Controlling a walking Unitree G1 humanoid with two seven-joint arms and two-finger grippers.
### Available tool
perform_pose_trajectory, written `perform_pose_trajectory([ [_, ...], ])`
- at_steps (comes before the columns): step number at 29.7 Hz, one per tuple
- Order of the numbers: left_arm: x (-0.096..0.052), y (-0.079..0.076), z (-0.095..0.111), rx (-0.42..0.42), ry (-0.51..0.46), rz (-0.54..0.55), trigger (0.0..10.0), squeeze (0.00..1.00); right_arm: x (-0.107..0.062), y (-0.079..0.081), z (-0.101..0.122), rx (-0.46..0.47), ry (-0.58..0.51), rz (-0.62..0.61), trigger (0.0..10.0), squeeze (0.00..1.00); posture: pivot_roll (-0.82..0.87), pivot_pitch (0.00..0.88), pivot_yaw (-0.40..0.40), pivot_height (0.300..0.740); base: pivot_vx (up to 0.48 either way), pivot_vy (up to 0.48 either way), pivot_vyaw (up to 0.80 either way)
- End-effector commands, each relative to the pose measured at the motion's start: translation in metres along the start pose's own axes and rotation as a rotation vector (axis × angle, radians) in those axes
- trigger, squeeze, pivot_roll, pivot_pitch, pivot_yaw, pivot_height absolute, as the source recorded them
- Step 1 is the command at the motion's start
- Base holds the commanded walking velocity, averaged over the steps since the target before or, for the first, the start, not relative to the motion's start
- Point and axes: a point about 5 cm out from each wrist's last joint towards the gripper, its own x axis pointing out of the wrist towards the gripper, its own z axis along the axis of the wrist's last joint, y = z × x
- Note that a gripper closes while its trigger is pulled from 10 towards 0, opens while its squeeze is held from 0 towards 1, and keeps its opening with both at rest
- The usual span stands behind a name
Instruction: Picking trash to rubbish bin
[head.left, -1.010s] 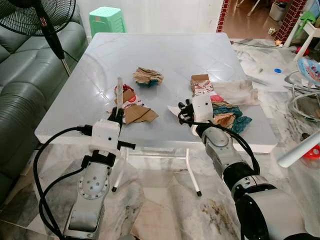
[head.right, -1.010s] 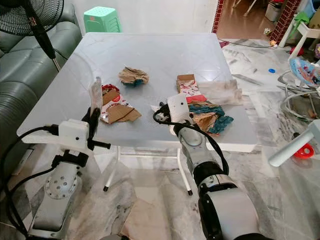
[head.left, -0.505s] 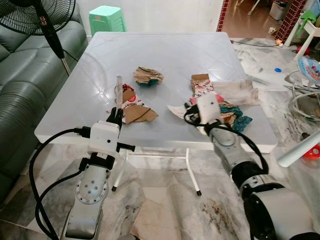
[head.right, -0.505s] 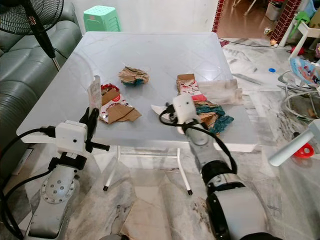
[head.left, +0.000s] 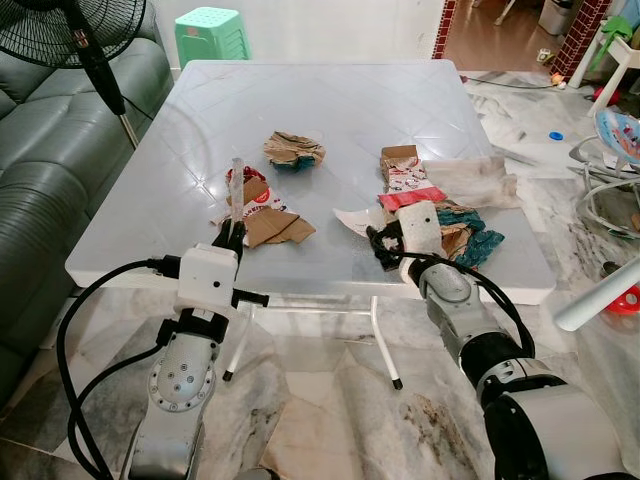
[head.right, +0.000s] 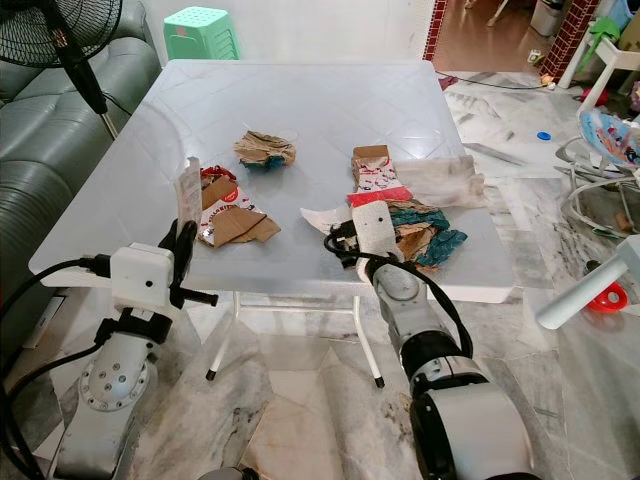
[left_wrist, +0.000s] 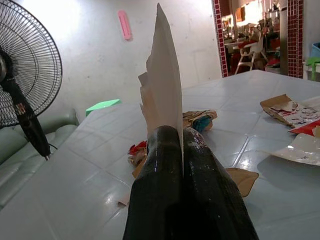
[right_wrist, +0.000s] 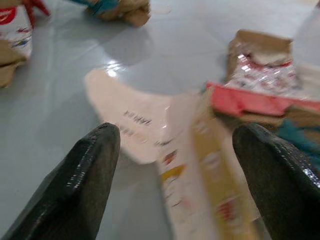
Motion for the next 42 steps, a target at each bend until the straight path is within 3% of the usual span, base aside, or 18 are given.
perform_pose_trajectory([
  [1,-0.001,-0.001,0.002,-0.004,-0.003,-0.011,10.0,0.00,-0.002,0.000,-0.007,0.022,0.034,0.003,10.0,1.00,0.10,0.105,-0.014,0.740,0.000,0.000,0.00],
  [6,0.000,0.000,0.002,-0.005,0.002,-0.011,10.0,0.00,-0.002,0.000,-0.009,0.029,0.040,0.009,10.0,1.00,0.10,0.102,-0.012,0.740,0.000,0.000,0.00],
  [9,0.000,0.000,0.001,-0.006,0.006,-0.013,10.0,0.00,-0.003,-0.005,-0.005,-0.022,0.017,-0.036,10.0,1.00,0.10,0.097,-0.011,0.740,0.000,0.000,0.00],
  [13,0.001,-0.001,0.002,-0.007,0.004,-0.016,10.0,0.00,-0.003,-0.007,-0.007,0.000,0.043,-0.033,10.0,1.00,0.10,0.097,-0.011,0.740,0.000,0.000,0.00],
  [14,0.001,-0.001,0.002,-0.007,0.004,-0.018,10.0,0.00,-0.003,-0.005,-0.010,0.012,0.058,-0.022,9.5,1.00,0.10,0.090,-0.009,0.740,0.000,0.000,0.00],
  [16,0.001,-0.001,0.001,-0.006,0.004,-0.020,10.0,0.00,-0.004,0.000,-0.014,0.045,0.078,0.020,0.0,1.00,0.10,0.090,-0.009,0.740,0.000,0.000,0.00],
  [18,0.001,-0.001,0.001,-0.006,0.004,-0.020,10.0,0.00,-0.004,0.001,-0.015,0.054,0.079,0.031,0.0,1.00,0.10,0.090,-0.009,0.740,0.000,0.000,0.00],
  [19,0.001,-0.001,0.001,-0.006,0.004,-0.019,10.0,0.00,-0.004,0.001,-0.015,0.054,0.082,0.031,0.0,0.11,0.10,0.086,-0.010,0.740,0.000,0.000,0.00],
  [20,0.001,-0.001,0.001,-0.006,0.004,-0.019,10.0,0.00,-0.004,0.002,-0.016,0.053,0.084,0.030,0.0,0.11,0.10,0.085,-0.010,0.740,0.000,0.000,0.00],
  [21,0.001,-0.001,0.001,-0.006,0.004,-0.018,10.0,0.00,-0.004,0.002,-0.015,0.063,0.081,0.031,0.0,0.00,0.10,0.085,-0.010,0.740,0.000,0.000,0.00],
  [42,0.005,0.006,0.001,0.008,0.000,-0.008,10.0,0.00,-0.003,0.003,-0.015,0.121,0.082,0.035,0.0,0.00,0.11,0.072,-0.016,0.740,0.000,0.000,0.00],
])
